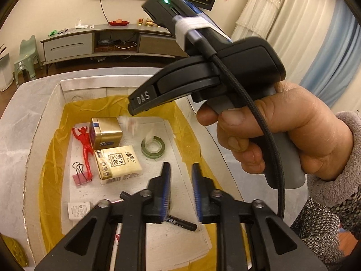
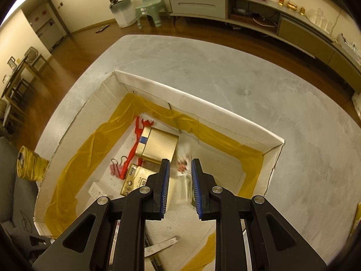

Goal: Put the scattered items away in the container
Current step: 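Open the left tool to drop the nail clipper while the right tool releases the lighter, then withdraw both open tools up from the box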

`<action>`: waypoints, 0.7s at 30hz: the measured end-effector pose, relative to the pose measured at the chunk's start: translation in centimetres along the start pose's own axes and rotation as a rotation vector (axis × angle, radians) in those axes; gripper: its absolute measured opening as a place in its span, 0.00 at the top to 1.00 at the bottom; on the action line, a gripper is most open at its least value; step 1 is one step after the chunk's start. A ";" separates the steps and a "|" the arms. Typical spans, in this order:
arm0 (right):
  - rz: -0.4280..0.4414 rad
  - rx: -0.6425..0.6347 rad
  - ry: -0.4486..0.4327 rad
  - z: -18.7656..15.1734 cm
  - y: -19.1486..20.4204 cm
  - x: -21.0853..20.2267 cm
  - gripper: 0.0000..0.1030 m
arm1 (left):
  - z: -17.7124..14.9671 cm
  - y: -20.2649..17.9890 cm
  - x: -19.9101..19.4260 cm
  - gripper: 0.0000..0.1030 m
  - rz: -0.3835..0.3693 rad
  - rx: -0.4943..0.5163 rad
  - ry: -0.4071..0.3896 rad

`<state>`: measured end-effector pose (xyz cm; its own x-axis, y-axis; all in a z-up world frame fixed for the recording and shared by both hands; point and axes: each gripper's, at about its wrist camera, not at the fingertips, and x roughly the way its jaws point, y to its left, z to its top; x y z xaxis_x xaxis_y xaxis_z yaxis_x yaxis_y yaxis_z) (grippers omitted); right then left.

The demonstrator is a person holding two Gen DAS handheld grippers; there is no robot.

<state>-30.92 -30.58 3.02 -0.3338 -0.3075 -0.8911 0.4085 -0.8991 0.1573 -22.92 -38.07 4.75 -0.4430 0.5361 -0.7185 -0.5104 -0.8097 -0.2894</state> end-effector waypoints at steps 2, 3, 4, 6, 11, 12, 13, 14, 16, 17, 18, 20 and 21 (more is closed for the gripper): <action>0.005 0.009 -0.001 -0.2 -0.1 -0.1 0.77 | -0.2 0.3 -0.4 0.79 0.011 -0.009 -0.008; 0.008 0.011 -0.001 -0.3 -0.1 -0.3 0.77 | -0.3 0.5 -0.7 0.79 0.014 -0.017 -0.013; 0.011 0.012 -0.002 -0.4 -0.1 -0.5 0.77 | -0.5 0.8 -1.1 0.79 0.013 -0.027 -0.022; 0.024 0.008 -0.004 -0.9 0.0 -1.1 0.77 | -0.7 1.3 -2.1 0.79 0.016 -0.042 -0.041; 0.033 -0.038 -0.013 -2.7 0.8 -3.0 0.74 | -1.8 2.1 -4.9 0.79 0.048 -0.068 -0.075; 0.031 -0.053 -0.015 -3.2 1.1 -3.5 0.73 | -2.1 2.1 -5.3 0.79 0.054 -0.070 -0.078; 0.030 -0.067 -0.016 -3.7 1.3 -3.9 0.71 | -2.4 2.1 -5.7 0.79 0.058 -0.072 -0.079; 0.030 -0.082 -0.018 -4.1 1.6 -4.4 0.71 | -2.7 1.9 -6.1 0.79 0.060 -0.073 -0.078; 0.022 -0.119 -0.026 -5.3 2.2 -5.5 0.68 | -3.2 1.4 -6.7 0.79 0.066 -0.069 -0.075; 0.020 -0.140 -0.030 -5.9 2.7 -6.1 0.67 | -3.5 1.1 -7.0 0.78 0.073 -0.064 -0.074; 0.018 -0.162 -0.036 -6.6 3.1 -6.8 0.65 | -3.7 0.7 -7.2 0.77 0.087 -0.058 -0.074; 0.011 -0.207 -0.047 -8.0 4.0 -8.0 0.63 | -4.1 -0.2 -7.7 0.67 0.118 -0.042 -0.079; 0.005 -0.235 -0.052 -8.8 4.5 -8.7 0.62 | -4.3 -0.6 -7.9 0.65 0.132 -0.034 -0.082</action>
<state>-18.72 -29.23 7.69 -0.3718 -0.3330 -0.8665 0.5951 -0.8019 0.0529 -15.92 -42.84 7.91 -0.5641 0.4414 -0.6978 -0.4196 -0.8811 -0.2180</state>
